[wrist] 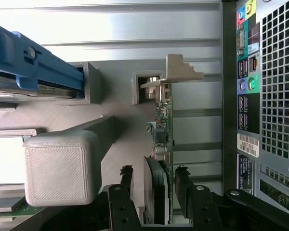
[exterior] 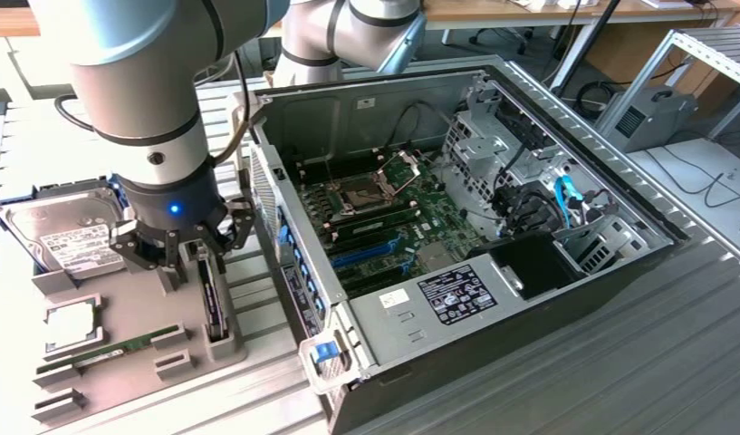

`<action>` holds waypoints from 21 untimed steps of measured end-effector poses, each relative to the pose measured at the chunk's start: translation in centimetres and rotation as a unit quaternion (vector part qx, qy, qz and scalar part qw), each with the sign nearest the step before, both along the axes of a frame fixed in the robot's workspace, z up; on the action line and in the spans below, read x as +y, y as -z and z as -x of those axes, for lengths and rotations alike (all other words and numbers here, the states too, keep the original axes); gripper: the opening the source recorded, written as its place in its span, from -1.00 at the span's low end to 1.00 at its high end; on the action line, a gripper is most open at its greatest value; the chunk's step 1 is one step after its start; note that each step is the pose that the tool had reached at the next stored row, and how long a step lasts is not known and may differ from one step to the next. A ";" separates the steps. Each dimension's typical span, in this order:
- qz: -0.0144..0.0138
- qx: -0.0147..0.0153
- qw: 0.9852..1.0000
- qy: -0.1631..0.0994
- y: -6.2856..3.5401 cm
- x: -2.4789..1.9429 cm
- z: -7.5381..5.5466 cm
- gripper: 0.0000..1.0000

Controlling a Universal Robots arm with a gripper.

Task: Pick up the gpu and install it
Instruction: 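Pick up the gpu and move the gpu toward the slot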

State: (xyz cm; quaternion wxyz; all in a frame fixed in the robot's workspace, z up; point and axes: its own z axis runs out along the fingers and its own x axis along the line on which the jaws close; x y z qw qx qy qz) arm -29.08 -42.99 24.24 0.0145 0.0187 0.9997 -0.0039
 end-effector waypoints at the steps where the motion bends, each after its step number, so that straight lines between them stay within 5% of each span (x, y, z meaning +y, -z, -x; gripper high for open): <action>1: 0.000 0.000 1.000 0.000 0.00 -0.01 0.0 -0.04; 9: 0.000 0.000 1.000 0.000 0.00 -0.01 0.0 -0.07; 11: 0.000 0.000 1.000 0.000 0.00 -0.01 0.0 -0.44; 12: 0.000 0.000 1.000 0.000 0.00 -0.01 0.0 -0.47; 21: 0.000 0.000 1.000 0.000 0.00 -0.01 0.0 -0.47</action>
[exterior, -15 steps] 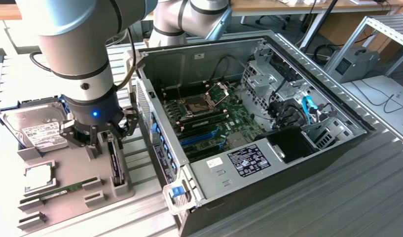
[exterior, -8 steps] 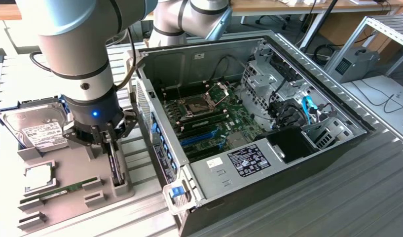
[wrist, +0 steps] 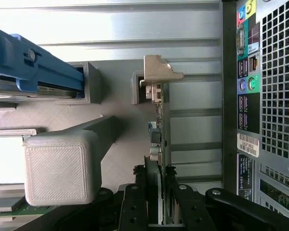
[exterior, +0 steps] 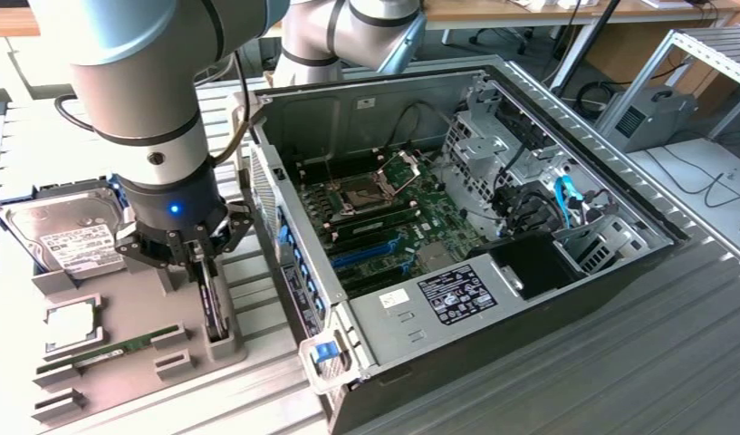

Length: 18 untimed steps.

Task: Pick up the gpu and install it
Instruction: 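Pick up the gpu and move the gpu toward the slot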

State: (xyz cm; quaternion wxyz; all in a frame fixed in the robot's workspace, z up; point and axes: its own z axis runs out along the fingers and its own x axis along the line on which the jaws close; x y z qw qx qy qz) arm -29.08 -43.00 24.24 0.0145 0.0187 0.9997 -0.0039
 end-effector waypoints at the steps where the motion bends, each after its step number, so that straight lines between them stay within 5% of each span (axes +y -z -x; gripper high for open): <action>1: 0.000 0.000 1.000 0.000 0.00 0.00 0.0 -0.47; 18: 0.000 0.000 1.000 0.000 -0.34 0.00 0.0 -0.47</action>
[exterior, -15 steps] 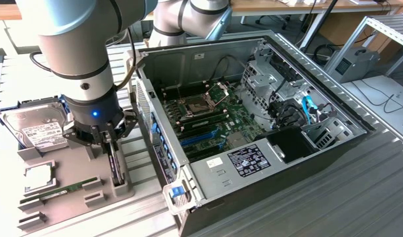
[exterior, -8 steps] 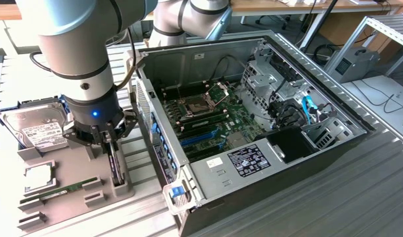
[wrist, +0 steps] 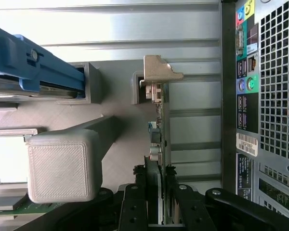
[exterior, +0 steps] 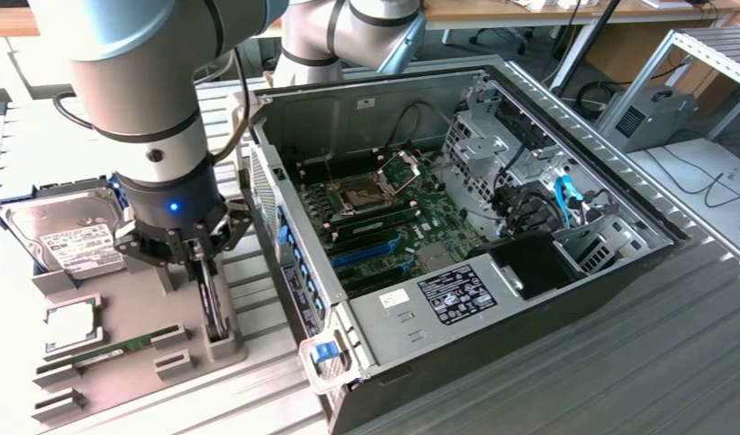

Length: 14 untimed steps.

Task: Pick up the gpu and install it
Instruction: 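Pick up the gpu and move the gpu toward the slot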

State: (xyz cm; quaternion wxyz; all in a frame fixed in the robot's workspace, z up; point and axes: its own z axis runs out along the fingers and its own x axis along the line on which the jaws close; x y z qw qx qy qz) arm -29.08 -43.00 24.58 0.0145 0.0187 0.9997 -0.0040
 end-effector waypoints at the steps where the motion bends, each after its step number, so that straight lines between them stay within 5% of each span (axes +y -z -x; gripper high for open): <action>1: 0.000 0.000 1.000 0.000 -0.11 0.00 0.0 -0.47; 14: 0.000 0.000 1.000 0.000 -1.64 0.00 0.0 -0.47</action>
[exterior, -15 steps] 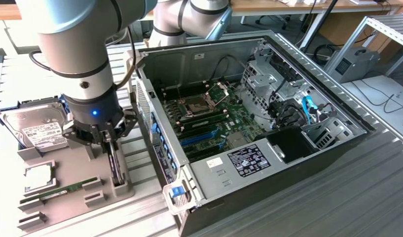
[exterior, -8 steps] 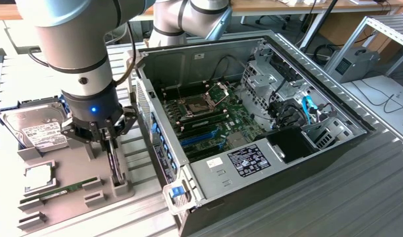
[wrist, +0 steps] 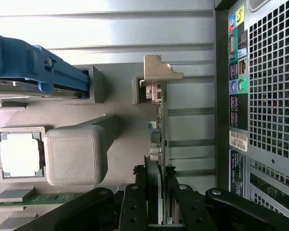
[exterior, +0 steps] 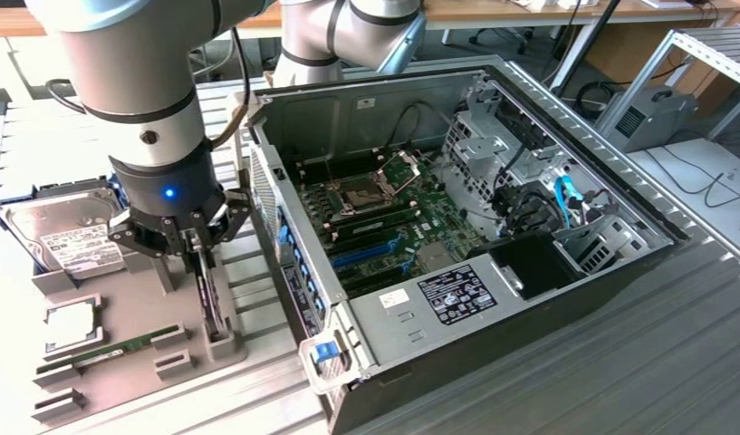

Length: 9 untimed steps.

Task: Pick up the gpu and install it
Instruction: 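Pick up the gpu and move the gpu toward the slot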

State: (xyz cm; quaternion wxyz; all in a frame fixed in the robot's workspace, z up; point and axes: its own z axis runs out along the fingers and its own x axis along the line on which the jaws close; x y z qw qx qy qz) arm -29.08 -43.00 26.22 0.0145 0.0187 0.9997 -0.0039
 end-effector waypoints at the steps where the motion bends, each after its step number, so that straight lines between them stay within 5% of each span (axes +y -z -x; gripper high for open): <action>1: 0.000 0.000 1.000 0.000 -0.09 0.00 0.0 -0.47; 9: 0.000 0.000 1.000 0.000 -0.71 0.00 0.0 -0.47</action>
